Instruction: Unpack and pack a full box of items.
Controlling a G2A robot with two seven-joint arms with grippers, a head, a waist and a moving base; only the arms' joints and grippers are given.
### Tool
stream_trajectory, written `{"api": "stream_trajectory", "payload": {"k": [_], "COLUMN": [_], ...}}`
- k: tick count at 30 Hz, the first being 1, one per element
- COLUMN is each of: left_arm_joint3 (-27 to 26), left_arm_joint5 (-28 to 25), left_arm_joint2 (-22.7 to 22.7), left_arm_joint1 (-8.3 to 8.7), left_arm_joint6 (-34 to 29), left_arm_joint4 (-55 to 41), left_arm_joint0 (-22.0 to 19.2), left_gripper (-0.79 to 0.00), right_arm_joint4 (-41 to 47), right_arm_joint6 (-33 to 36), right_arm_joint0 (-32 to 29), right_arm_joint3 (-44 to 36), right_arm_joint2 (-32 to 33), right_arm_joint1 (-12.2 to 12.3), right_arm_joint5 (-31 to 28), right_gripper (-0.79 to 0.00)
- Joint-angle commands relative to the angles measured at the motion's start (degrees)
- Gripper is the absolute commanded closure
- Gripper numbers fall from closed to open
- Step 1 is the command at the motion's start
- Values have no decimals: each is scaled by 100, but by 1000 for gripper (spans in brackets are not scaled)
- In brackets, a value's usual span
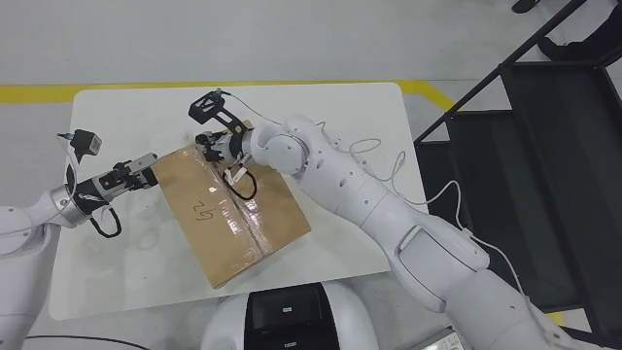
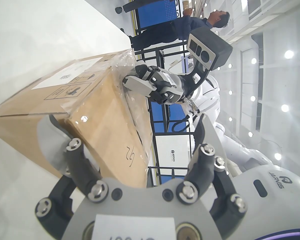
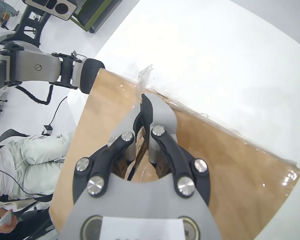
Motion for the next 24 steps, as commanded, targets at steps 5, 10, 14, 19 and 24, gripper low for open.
{"api": "stream_trajectory", "payload": {"k": [5, 10, 14, 19, 24], "left_arm_joint3": [0, 0, 0, 0, 0], "left_arm_joint5": [0, 0, 0, 0, 0], "left_arm_joint2": [0, 0, 0, 0, 0], "left_arm_joint1": [0, 0, 0, 0, 0], "left_arm_joint6": [0, 0, 0, 0, 0], "left_arm_joint4": [0, 0, 0, 0, 0], "left_arm_joint0": [0, 0, 0, 0, 0], "left_gripper": [-785, -785, -785, -785, -785], "right_arm_joint4": [-339, -770, -1132, -1304, -1433], "right_arm_joint6": [51, 170, 324, 460, 517], "right_arm_joint0": [-100, -188, -253, -352, -416], "right_arm_joint3": [-299, -598, -848, -1055, -1172], "right_arm_joint2": [38, 18, -38, -35, -15], "right_arm_joint1": [39, 76, 94, 105, 110], "right_arm_joint5": [245, 468, 626, 705, 698], "right_gripper": [-89, -188, -148, -49, 0]}}
